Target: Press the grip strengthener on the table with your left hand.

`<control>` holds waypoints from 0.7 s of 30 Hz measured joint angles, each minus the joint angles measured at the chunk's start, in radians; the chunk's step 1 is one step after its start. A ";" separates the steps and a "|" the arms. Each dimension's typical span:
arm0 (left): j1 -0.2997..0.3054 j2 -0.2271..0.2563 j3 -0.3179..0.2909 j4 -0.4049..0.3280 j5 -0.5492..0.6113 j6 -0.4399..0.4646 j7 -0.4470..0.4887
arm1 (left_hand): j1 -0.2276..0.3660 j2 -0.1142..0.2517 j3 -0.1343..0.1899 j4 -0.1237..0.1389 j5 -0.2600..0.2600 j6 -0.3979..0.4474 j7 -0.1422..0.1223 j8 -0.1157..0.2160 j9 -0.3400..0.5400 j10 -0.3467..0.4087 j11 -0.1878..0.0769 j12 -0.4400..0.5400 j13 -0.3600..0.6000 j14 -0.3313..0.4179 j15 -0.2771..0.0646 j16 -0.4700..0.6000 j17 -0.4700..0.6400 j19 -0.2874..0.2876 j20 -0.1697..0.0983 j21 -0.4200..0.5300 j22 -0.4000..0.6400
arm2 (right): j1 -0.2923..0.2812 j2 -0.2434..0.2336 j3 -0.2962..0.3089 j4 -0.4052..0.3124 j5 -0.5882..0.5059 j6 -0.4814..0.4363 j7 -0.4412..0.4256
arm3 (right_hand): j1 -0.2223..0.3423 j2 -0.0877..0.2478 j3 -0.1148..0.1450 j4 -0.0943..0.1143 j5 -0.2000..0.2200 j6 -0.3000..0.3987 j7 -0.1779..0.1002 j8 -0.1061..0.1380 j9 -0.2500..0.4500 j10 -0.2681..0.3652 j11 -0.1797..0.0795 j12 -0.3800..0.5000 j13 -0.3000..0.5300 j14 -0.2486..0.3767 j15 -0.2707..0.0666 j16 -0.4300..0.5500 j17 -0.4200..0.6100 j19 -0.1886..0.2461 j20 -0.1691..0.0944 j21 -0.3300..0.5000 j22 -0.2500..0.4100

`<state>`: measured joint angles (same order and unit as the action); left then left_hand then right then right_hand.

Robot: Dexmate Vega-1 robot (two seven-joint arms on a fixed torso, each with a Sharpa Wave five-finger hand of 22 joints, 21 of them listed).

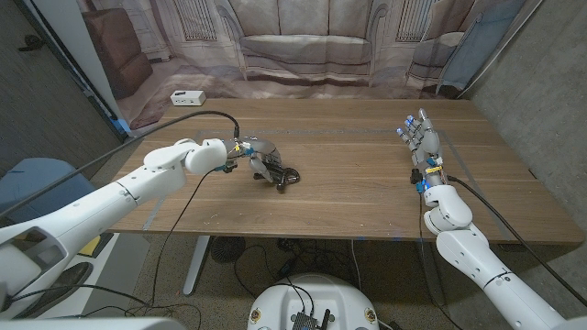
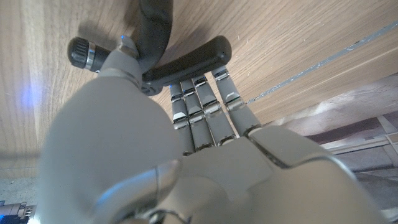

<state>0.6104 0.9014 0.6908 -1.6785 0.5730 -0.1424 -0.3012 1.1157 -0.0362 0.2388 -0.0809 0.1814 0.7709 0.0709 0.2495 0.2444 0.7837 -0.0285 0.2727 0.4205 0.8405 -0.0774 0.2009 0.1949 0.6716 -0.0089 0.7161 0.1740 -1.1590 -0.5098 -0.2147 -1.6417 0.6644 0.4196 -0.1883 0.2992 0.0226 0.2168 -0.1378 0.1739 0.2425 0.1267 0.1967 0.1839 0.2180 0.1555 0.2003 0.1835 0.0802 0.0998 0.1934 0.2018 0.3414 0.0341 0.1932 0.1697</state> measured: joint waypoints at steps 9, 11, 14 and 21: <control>-0.006 0.000 0.009 0.006 0.014 -0.002 -0.015 | -0.014 0.014 0.000 0.000 -0.001 -0.029 0.001 -0.025 -0.005 -0.036 0.003 -0.028 -0.003 -0.042 0.002 -0.005 0.000 -0.035 0.006 -0.019 0.000 | 0.000 -0.003 -0.001 -0.003 -0.001 -0.004 -0.002 | 0.000 0.000 0.000 0.000 0.000 0.000 0.000 0.000 0.000 0.000 0.000 0.000 0.000 0.000 0.000 0.000 0.000 0.000 0.000 0.000 0.000; -0.011 -0.001 0.014 0.008 0.018 -0.004 -0.019 | -0.018 0.019 -0.006 0.005 -0.001 -0.042 -0.001 -0.030 -0.008 -0.042 0.003 -0.031 -0.005 -0.050 0.008 -0.005 0.000 -0.042 0.009 -0.025 0.000 | 0.000 -0.003 -0.001 -0.003 -0.001 -0.005 -0.002 | 0.000 0.000 0.000 0.000 0.000 0.000 0.000 0.000 0.000 0.000 0.000 0.000 0.000 0.000 0.000 0.000 0.000 0.000 0.000 0.000 0.000; -0.015 -0.001 0.019 0.009 0.028 -0.007 -0.032 | -0.015 0.027 -0.008 0.008 -0.001 -0.050 0.000 -0.034 -0.009 -0.054 0.007 -0.037 -0.008 -0.067 0.009 -0.009 0.000 -0.053 0.009 -0.029 0.000 | 0.000 -0.003 -0.001 -0.003 -0.001 -0.005 -0.001 | 0.000 0.000 0.000 0.000 0.000 0.000 0.000 0.000 0.000 0.000 0.000 0.000 0.000 0.000 0.000 0.000 0.000 0.000 0.000 0.000 0.000; -0.027 -0.001 0.029 0.010 0.047 -0.010 -0.060 | 0.000 0.062 -0.019 0.010 -0.004 -0.086 0.000 -0.050 -0.014 -0.086 0.011 -0.055 -0.014 -0.109 0.020 -0.012 0.000 -0.085 0.020 -0.047 0.001 | 0.002 -0.003 -0.003 0.000 0.001 -0.005 0.002 | 0.000 0.000 0.000 0.000 0.000 0.000 0.000 -0.005 0.000 0.005 -0.005 0.000 0.000 0.000 0.000 0.000 0.000 0.000 0.000 0.000 0.000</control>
<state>0.5830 0.9003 0.7202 -1.6683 0.6196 -0.1525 -0.3615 1.1153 0.0255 0.2203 -0.0713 0.1777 0.6849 0.0708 0.1997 0.2307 0.6979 -0.0173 0.2180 0.4065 0.7318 -0.0575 0.1884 0.1952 0.5866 0.0110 0.6690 0.1746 -1.1569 -0.5129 -0.2181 -1.6419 0.6651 0.4146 -0.1863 0.2992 0.0226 0.2169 -0.1378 0.1739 0.2426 0.1267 0.1920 0.1838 0.2234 0.1500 0.2003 0.1835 0.0802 0.0998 0.1934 0.2019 0.3413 0.0341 0.1932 0.1697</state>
